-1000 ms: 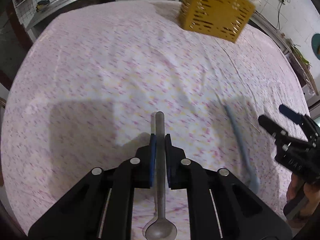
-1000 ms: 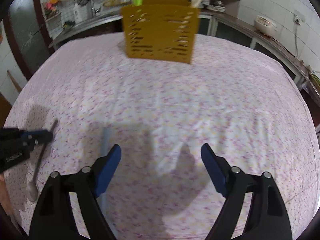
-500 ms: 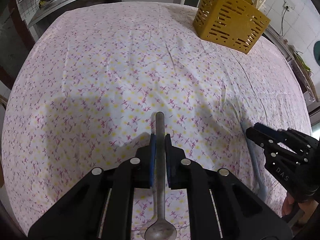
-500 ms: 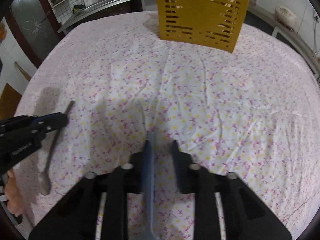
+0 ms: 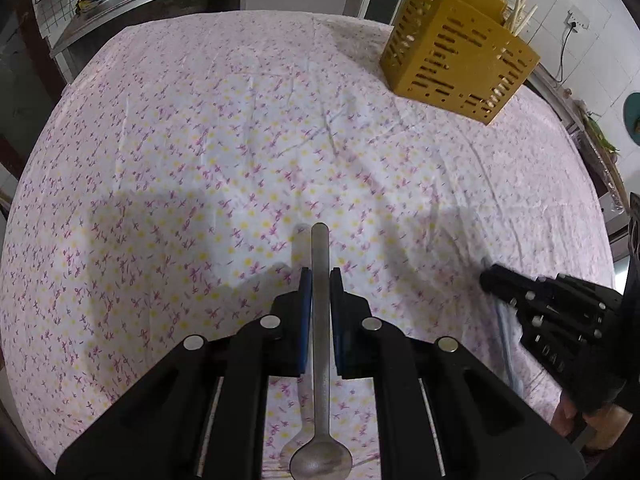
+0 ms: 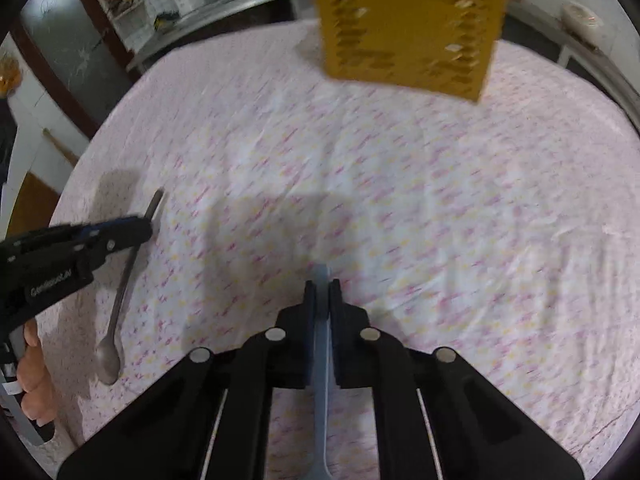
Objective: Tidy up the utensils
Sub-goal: 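Lift both spoons and lower them into the yellow holder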
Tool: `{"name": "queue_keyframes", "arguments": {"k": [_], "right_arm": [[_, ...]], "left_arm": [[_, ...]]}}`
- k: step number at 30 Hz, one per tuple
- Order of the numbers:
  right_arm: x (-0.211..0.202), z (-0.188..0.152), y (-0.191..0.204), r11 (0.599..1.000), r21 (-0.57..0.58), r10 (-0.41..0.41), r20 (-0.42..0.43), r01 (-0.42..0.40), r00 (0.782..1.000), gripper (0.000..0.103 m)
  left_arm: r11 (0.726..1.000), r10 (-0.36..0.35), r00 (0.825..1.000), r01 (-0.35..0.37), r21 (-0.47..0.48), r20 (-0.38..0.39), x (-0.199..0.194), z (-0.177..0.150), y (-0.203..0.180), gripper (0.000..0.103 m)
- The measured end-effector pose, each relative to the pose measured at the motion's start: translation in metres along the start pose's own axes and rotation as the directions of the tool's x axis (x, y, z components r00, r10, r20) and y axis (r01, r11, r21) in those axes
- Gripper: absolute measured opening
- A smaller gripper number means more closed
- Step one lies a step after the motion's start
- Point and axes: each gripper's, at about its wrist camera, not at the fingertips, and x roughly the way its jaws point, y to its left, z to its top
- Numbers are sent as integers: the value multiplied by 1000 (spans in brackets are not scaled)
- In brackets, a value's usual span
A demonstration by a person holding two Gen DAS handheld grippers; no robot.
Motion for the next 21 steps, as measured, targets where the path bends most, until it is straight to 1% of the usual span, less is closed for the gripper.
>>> {"name": "queue_keyframes", "arguments": {"k": [2,4,6,8,10,12,14,16,18,19,21], "right_arm": [[-10,6,-12,999,26,20,32,-21,999,7],[-21,11,-22,999,39,17,83,-21,996,7],[-37,19,-35,998,62,11,151,-21,989,7],[-51,27,-47,996,83,4,201,-21,980,7],[-67,35,-58,995,96,-1,269,-26,963,7],[-86,48,-67,994,113,-38,342,-2,939,7],[-102,57,-75,992,124,-36,403,-16,914,7],[-114,67,-82,991,134,-61,439,1,897,7],[-124,84,-86,991,134,-70,469,7,880,7],[-128,91,-87,991,135,-78,482,14,873,7],[-136,109,-91,991,129,-84,509,21,857,7]], "left_arm": [[1000,-19,999,19,15,27,-6,6,-7,8],[999,-32,998,31,29,62,-14,10,-14,8],[998,-55,992,51,42,111,-24,17,-25,8],[996,-77,986,70,52,145,-32,24,-33,8],[995,-90,979,81,56,185,-40,31,-40,8],[994,-101,968,88,65,230,-48,41,-48,8],[993,-112,955,97,66,276,-56,52,-55,8],[992,-120,944,105,67,308,-62,61,-61,8],[992,-125,929,105,73,349,-70,76,-71,8],[991,-130,918,111,74,373,-74,85,-75,8],[990,-140,905,117,82,402,-79,100,-80,8]]}}
